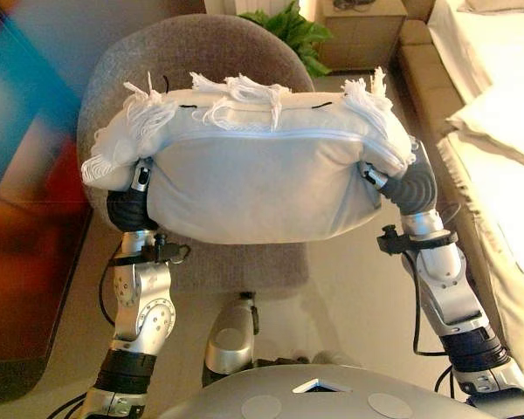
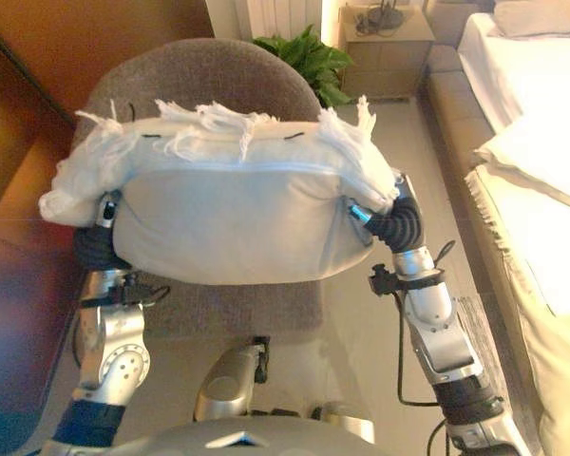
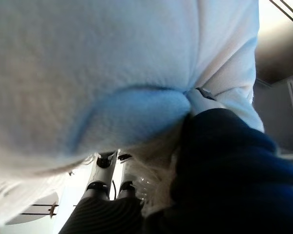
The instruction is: Pick up the cushion and take it to the sofa
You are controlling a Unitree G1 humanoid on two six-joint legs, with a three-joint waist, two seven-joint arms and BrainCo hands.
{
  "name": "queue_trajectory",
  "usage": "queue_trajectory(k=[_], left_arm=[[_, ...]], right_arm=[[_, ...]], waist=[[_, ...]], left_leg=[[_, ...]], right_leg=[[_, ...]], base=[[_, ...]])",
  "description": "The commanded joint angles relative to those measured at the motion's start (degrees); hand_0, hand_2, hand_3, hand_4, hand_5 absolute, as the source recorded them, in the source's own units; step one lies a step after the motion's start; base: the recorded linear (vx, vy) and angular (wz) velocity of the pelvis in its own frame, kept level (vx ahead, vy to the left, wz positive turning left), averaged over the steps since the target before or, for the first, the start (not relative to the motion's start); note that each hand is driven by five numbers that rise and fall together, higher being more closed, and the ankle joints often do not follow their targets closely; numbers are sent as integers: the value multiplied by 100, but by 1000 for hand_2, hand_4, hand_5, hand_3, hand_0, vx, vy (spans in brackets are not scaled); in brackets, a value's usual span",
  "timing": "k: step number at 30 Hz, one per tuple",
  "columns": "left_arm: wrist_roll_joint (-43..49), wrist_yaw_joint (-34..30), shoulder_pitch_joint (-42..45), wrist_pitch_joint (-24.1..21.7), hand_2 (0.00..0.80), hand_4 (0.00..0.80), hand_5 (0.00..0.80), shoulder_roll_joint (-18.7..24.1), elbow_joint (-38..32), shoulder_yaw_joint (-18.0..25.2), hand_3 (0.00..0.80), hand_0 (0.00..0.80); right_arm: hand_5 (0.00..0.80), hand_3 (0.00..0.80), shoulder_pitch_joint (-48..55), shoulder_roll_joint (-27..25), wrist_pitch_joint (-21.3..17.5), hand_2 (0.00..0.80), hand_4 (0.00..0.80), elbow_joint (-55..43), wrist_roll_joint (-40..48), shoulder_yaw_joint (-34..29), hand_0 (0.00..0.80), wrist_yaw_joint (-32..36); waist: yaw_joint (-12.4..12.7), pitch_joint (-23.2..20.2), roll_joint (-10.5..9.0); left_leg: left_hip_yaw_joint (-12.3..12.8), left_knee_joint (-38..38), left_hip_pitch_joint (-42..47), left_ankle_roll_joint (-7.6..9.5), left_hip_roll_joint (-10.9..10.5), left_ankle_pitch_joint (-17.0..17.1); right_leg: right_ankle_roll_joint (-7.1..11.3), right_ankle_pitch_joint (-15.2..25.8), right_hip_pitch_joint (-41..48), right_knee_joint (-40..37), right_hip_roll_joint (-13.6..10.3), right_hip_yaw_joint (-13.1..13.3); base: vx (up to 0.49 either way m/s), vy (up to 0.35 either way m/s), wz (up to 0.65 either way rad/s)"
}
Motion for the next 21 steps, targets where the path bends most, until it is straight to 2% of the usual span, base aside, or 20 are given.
queue_trajectory(k=[1,2,3,4,6,7,8,9,10,12,15,17,21], left_arm=[[-149,-414,-373,-192,800,800,800,173,-644,-190,800,800],[-124,-378,-357,-160,800,800,800,172,-663,-189,800,800],[-89,-408,-304,-93,800,800,800,146,-725,-220,800,800],[-61,-459,-279,-29,800,800,800,136,-766,-264,800,800],[-69,-491,-263,196,800,800,800,150,-808,-314,800,800],[-106,-530,-289,291,800,800,800,162,-784,-314,800,800],[-153,-582,-349,364,800,800,800,196,-738,-312,800,800],[-233,-637,-448,442,800,800,800,246,-675,-325,800,800],[-293,-709,-540,512,800,800,800,267,-633,-333,800,800],[-173,-700,-749,583,800,800,800,270,-557,-398,800,800],[36,-469,-830,558,800,800,800,305,-544,-617,800,800],[118,-374,-803,501,800,800,800,309,-533,-723,800,800],[199,-234,-627,519,800,800,800,230,-508,-784,800,800]], right_arm=[[800,800,-147,-35,-710,800,800,-765,196,-125,800,192],[800,800,-105,-40,-678,800,800,-797,265,-166,800,260],[800,800,0,-15,-620,800,800,-880,278,-228,800,289],[800,800,58,38,-582,800,800,-928,181,-228,800,227],[800,800,139,144,-482,800,800,-991,-80,-175,800,-10],[800,800,151,165,-468,800,800,-986,-162,-133,800,-138],[800,800,175,178,-468,800,800,-966,-233,-106,800,-290],[800,800,193,141,-457,800,800,-938,-263,-126,800,-425],[800,800,178,87,-449,800,800,-896,-254,-155,800,-521],[800,800,118,21,-451,800,800,-738,-152,-226,800,-585],[800,800,87,-36,-365,800,800,-612,24,-280,800,-634],[800,800,-33,-36,-285,800,800,-520,26,-235,800,-655],[800,800,-180,-44,-46,800,800,-379,76,-117,800,-554]], waist=[[29,-760,-133],[76,-807,-200],[131,-888,-290],[134,-943,-266],[-31,-910,-279],[-102,-881,-233],[-228,-834,-257],[-370,-768,-311],[-448,-742,-287],[-621,-632,-267],[-779,-489,-329],[-776,-477,-367],[-720,-608,-397]], left_leg=[[472,-96,-240,-116,146,398],[440,-5,-260,5,45,291],[423,54,-241,158,-105,199],[347,42,-149,267,-178,112],[51,7,120,396,-406,-33],[-44,-30,257,401,-407,-70],[-179,-87,386,407,-505,-90],[-315,-169,570,414,-638,-111],[-416,-217,670,406,-647,-119],[-680,-378,1059,356,-656,-195],[-1148,-522,1424,246,-677,-328],[-1296,-559,1562,181,-658,-424],[-1486,-566,1704,136,-628,-560]], right_leg=[[612,975,470,1144,-539,-965],[721,1338,523,1401,-656,-936],[863,2021,502,1844,-806,-889],[905,2391,312,2492,-817,-787],[864,2507,-325,3406,-626,-511],[819,2590,-677,3351,-452,-404],[777,2443,-958,3224,-353,-412],[748,2213,-1262,2967,-296,-481],[714,2154,-1474,2740,-261,-565],[669,2171,-2052,2045,-415,-732],[723,2277,-2131,1044,-547,-752],[757,2378,-2034,586,-624,-745],[751,2150,-1712,122,-579,-661]], base=[[452,224,17],[455,215,19],[498,241,20],[526,235,23],[577,180,51],[500,82,100],[444,27,130],[387,-10,140],[357,-53,114],[286,-144,105],[255,-181,97],[208,-141,92],[160,-54,63]])
